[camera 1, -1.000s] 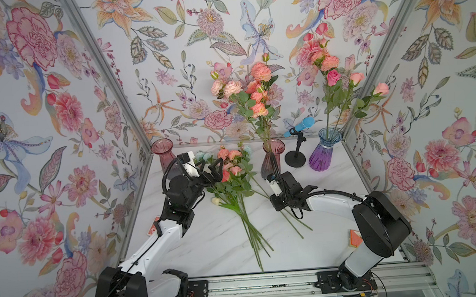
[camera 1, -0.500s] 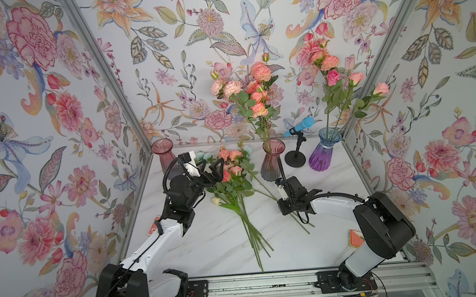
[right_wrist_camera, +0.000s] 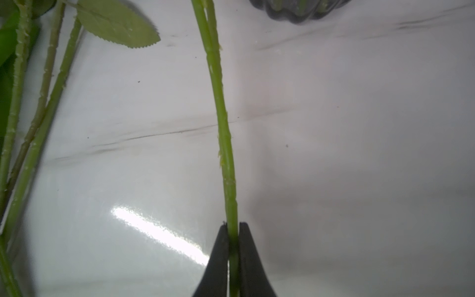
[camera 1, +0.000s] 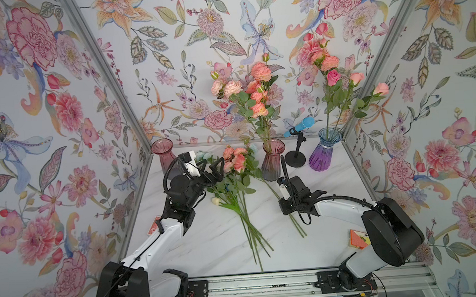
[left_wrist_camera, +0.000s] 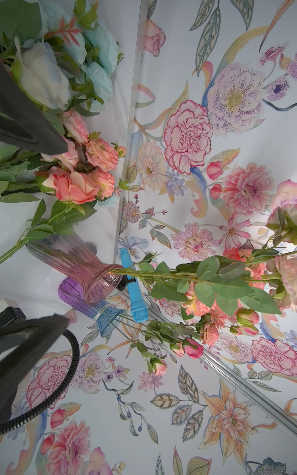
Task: Place the pink flowers into the vase
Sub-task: Adjust the flower at the center of the board.
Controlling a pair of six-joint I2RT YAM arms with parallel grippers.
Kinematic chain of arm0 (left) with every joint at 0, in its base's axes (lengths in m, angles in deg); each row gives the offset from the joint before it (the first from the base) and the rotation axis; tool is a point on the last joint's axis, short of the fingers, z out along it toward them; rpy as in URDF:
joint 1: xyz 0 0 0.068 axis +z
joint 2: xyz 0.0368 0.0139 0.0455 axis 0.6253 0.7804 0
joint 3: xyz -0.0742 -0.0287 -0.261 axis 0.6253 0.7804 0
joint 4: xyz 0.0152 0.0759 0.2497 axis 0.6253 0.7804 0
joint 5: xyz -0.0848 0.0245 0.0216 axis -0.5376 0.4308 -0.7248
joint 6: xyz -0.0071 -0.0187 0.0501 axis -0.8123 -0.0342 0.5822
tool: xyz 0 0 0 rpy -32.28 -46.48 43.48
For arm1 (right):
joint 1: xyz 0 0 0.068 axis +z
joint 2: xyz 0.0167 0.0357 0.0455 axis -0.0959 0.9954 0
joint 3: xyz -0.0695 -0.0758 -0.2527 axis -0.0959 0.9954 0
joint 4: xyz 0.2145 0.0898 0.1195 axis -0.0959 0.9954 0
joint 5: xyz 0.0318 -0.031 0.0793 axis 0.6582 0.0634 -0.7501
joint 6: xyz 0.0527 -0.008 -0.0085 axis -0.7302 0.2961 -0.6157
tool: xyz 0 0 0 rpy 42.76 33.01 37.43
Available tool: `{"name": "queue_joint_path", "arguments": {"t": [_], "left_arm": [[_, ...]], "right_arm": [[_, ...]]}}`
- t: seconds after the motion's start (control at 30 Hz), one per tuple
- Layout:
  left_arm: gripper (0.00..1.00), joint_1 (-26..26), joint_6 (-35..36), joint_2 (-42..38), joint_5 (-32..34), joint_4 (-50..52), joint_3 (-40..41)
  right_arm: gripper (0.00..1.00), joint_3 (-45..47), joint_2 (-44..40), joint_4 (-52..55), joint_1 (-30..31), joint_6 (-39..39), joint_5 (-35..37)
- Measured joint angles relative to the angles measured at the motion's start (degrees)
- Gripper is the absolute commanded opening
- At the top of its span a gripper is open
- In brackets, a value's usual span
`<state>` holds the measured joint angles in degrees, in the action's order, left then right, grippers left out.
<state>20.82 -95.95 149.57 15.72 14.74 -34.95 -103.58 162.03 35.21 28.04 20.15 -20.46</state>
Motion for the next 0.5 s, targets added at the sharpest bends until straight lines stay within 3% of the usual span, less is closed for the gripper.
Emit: {"name": "queue_joint_path", "arguments": {"t": [0.17,0.33,0.5], "left_arm": [[1.00,0.0,-0.8,0.3,-0.2,-0.5,0.0],[1.00,0.0,-0.8,0.4,-0.3,-0.4,0.0],[1.00,0.0,-0.8,0.3,-0.4,-0.3,0.0]], "right_arm": [[0.11,-3.1,1.6,0.8,5.9,0.1,-0.4],[0.23,-10.1,6.0,0.8,10.8,1.7,-1.5],[0.34,-11.4,6.9,0.6,10.7,2.2,-2.3]]}}
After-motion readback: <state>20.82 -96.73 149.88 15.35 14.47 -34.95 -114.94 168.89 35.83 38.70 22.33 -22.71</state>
